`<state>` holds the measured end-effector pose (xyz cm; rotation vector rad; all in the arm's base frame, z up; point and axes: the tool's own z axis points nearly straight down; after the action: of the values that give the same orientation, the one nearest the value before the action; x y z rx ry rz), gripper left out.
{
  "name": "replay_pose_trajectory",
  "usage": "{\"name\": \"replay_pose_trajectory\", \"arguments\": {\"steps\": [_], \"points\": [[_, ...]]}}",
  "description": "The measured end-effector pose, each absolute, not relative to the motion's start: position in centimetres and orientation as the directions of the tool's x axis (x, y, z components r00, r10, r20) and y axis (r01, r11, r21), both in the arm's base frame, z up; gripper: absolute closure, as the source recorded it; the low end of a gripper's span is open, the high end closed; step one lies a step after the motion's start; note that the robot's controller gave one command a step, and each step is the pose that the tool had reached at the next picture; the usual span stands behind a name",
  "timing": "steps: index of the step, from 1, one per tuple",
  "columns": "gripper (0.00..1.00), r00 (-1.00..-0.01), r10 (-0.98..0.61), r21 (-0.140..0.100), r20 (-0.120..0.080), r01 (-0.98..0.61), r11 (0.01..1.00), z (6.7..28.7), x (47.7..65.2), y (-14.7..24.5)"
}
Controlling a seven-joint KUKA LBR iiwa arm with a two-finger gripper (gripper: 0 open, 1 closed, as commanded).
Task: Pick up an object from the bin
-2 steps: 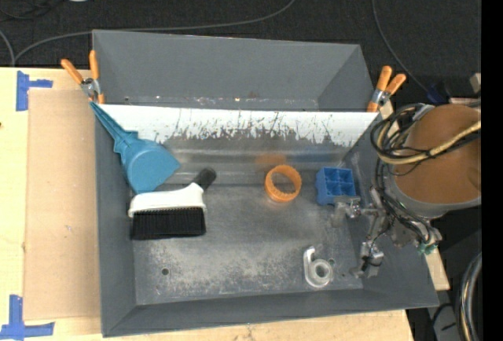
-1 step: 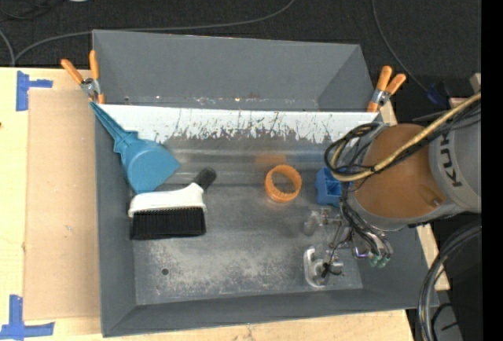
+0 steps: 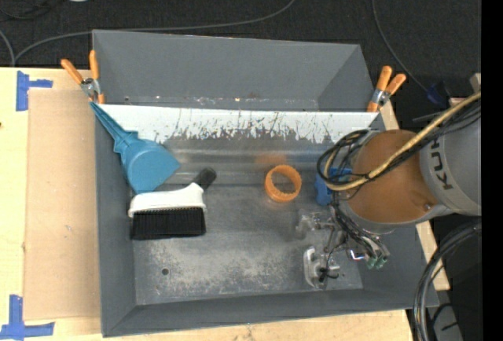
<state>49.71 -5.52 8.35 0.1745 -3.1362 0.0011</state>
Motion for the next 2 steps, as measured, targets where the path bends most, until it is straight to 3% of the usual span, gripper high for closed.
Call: {"name": "replay_pose_trajectory", "arguments": {"steps": [1, 2], "points": [[0.0, -0.999, -0.054, 0.001, 0.003, -0.054, 0.999, 7.8, 49.8, -6.0], [0.0, -0.988, -0.155, 0.0, -0.008, -0.155, 0.988, 8.0, 47.7, -5.4]]}}
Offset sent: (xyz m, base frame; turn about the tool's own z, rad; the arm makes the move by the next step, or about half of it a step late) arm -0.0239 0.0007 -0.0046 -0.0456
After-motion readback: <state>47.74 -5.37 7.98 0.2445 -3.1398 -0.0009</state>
